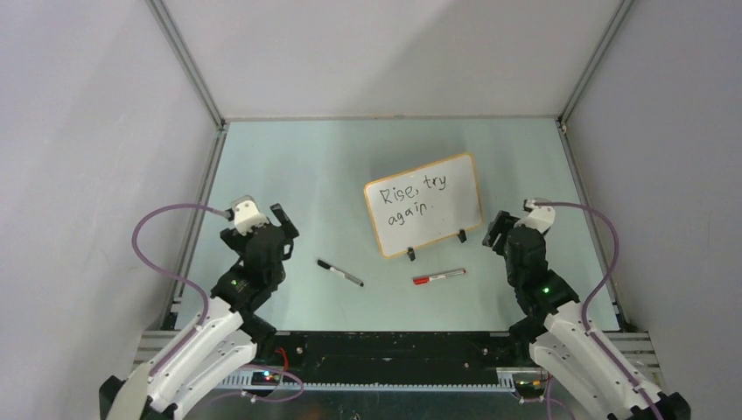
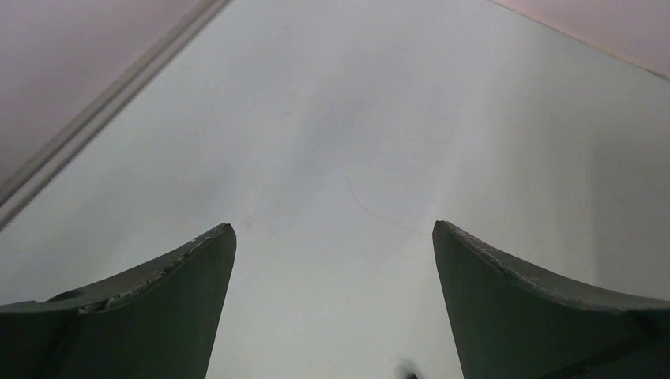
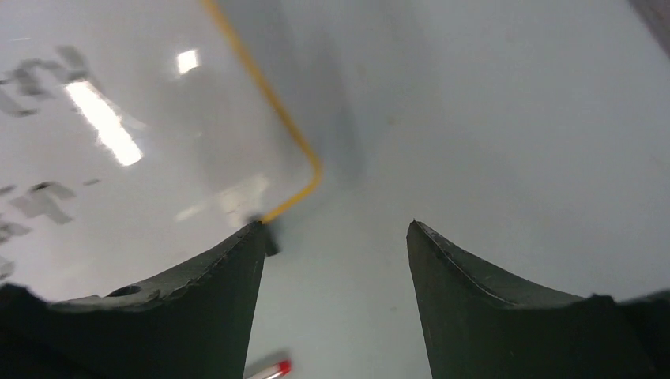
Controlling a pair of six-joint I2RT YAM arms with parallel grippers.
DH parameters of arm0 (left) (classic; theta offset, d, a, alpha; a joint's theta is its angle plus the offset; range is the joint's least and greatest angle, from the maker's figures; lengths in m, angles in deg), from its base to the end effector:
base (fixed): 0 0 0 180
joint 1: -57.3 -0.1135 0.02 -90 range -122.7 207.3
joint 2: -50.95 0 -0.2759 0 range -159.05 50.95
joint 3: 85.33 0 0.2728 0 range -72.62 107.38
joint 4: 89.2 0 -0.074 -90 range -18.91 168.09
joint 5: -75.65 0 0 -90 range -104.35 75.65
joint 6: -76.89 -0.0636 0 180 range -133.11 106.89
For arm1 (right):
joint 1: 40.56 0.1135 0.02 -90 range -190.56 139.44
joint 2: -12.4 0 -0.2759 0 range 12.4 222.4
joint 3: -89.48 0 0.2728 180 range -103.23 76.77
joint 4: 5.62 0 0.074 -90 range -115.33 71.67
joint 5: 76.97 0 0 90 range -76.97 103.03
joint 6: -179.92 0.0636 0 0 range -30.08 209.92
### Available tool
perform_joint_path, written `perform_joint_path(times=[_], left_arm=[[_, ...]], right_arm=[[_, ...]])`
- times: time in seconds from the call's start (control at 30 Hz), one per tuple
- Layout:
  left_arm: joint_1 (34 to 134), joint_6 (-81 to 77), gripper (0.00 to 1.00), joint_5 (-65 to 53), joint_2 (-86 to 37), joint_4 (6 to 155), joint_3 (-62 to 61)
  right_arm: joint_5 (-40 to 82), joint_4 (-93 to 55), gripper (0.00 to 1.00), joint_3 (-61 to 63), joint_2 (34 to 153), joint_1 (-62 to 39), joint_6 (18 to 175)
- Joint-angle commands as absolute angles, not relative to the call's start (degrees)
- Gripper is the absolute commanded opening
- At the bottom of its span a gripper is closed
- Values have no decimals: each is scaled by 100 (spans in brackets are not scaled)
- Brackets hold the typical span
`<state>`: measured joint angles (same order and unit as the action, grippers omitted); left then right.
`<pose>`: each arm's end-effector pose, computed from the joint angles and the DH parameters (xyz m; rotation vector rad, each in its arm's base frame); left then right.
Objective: Write a sentence on the whiteboard
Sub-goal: Reset both arms
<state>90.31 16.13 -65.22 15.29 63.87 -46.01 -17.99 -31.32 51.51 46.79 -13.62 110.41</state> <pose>0.1719 -0.0528 0.2467 -0.4877 1.7579 0.1162 0.1786 0.0540 0.2380 0.2431 1.8839 0.0310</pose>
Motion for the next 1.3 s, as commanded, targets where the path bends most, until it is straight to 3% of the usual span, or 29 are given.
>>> perform_joint_path(times=[0.0,0.17,0.27,0.4,0.63,0.73,0.83,0.9,1.0,1.07,1.27], left_arm=[[8483,1236,100,-6780,1186,7322,-4616],[7904,179,99,-6457,618,9187,-5071],[7501,-242,98,-6069,599,10238,-5526],[6902,-1039,92,-5380,-163,12243,-6090],[6537,-1452,85,-4770,-1146,13146,-6215],[6530,-1826,82,-4440,-1764,14516,-6564],[6502,-1760,84,-4424,-1793,14487,-6561],[6459,-1748,87,-4364,-1838,14530,-6537],[6417,-1704,99,-4305,-1816,14348,-6472],[6404,-1698,99,-4293,-1828,14369,-6472],[6406,-1690,99,-4279,-1822,14352,-6472]], right_arm=[[-1874,-1504,70,5674,4691,-2309,10948],[-1560,25,71,6148,5519,-3210,10452],[-591,1596,72,6777,5696,-3637,9741],[14,2193,72,6897,6176,-3988,9575],[341,3488,74,6966,7354,-3891,9161],[579,3968,76,6965,7939,-3882,9198],[644,5521,78,7134,8959,-3830,9112],[500,4882,81,6888,8986,-3594,8907],[506,4428,90,6492,9028,-3772,9184],[294,3884,97,6336,8991,-3931,9412],[208,3929,99,6345,9003,-3925,9422]])
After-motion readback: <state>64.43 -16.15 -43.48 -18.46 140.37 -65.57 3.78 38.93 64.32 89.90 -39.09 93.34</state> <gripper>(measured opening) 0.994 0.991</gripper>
